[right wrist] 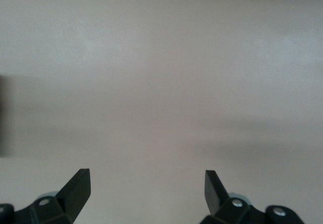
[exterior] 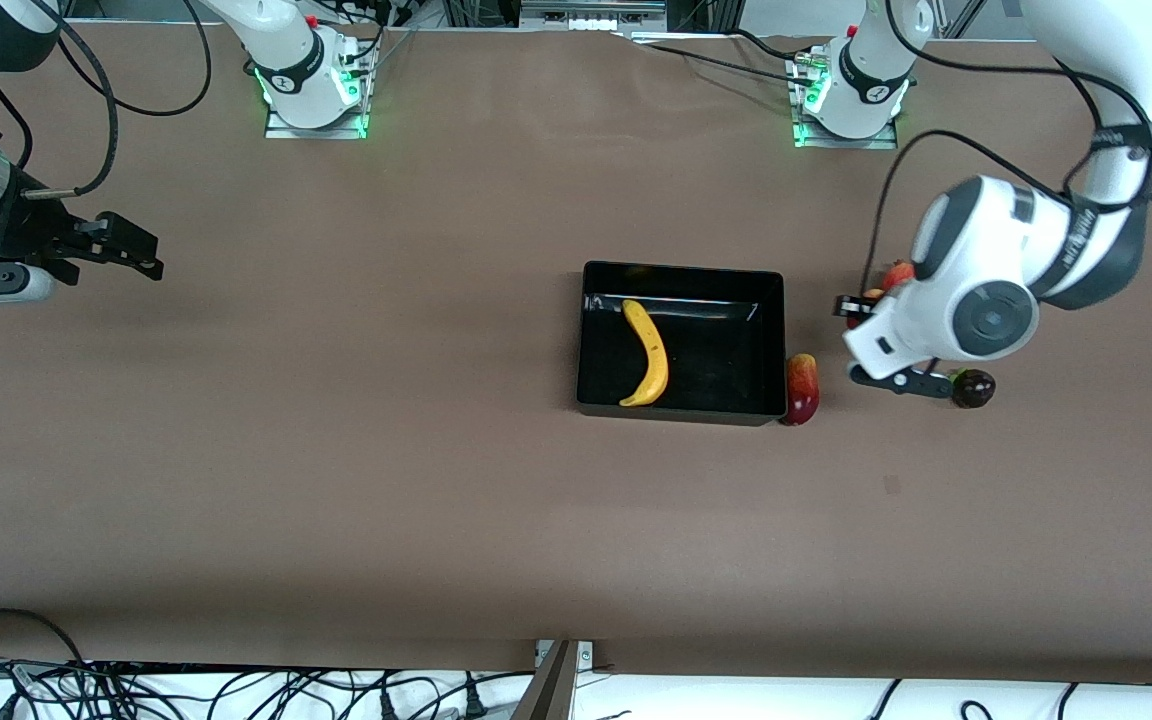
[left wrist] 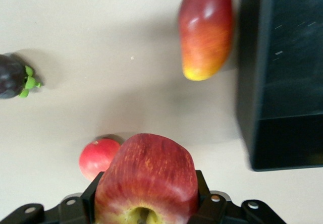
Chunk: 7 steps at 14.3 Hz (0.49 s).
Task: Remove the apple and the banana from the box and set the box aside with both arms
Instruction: 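Lift the apple out and carry it beside the mango, then lower the apple onto the table and open the left gripper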
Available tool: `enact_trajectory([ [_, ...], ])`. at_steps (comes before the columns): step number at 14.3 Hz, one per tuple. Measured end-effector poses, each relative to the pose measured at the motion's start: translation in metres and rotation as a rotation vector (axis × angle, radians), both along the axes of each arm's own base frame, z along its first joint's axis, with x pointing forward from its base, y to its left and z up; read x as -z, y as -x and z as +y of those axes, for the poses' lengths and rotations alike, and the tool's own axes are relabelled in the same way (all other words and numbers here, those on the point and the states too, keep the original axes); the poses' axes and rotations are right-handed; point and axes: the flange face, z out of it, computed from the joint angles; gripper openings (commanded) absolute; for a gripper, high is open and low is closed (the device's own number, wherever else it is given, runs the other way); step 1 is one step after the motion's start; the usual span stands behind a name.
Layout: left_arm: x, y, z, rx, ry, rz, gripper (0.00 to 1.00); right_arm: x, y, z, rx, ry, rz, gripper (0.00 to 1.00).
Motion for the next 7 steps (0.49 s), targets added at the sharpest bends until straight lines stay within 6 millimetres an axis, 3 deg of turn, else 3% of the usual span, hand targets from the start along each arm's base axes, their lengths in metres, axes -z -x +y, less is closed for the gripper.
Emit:
enact_trajectory([
  [2, 0.038, 0.009, 0.021, 0.016, 0.041, -0.018, 0.28, 0.000, 0.000, 0.000, 0.000, 0.000, 0.000, 1.00],
  [4, 0.075, 0.027, 0.019, 0.028, 0.064, -0.051, 0.36, 0.000, 0.000, 0.000, 0.000, 0.000, 0.000, 1.00],
  [5, 0.090, 0.036, 0.016, 0.035, 0.074, -0.071, 0.59, 0.000, 0.000, 0.000, 0.000, 0.000, 0.000, 1.00],
  [6, 0.102, 0.045, 0.013, 0.040, 0.084, -0.088, 1.00, 0.000, 0.000, 0.000, 0.000, 0.000, 0.000, 1.00],
  [7, 0.110, 0.051, 0.011, 0.043, 0.090, -0.098, 1.00, 0.000, 0.000, 0.000, 0.000, 0.000, 0.000, 1.00],
])
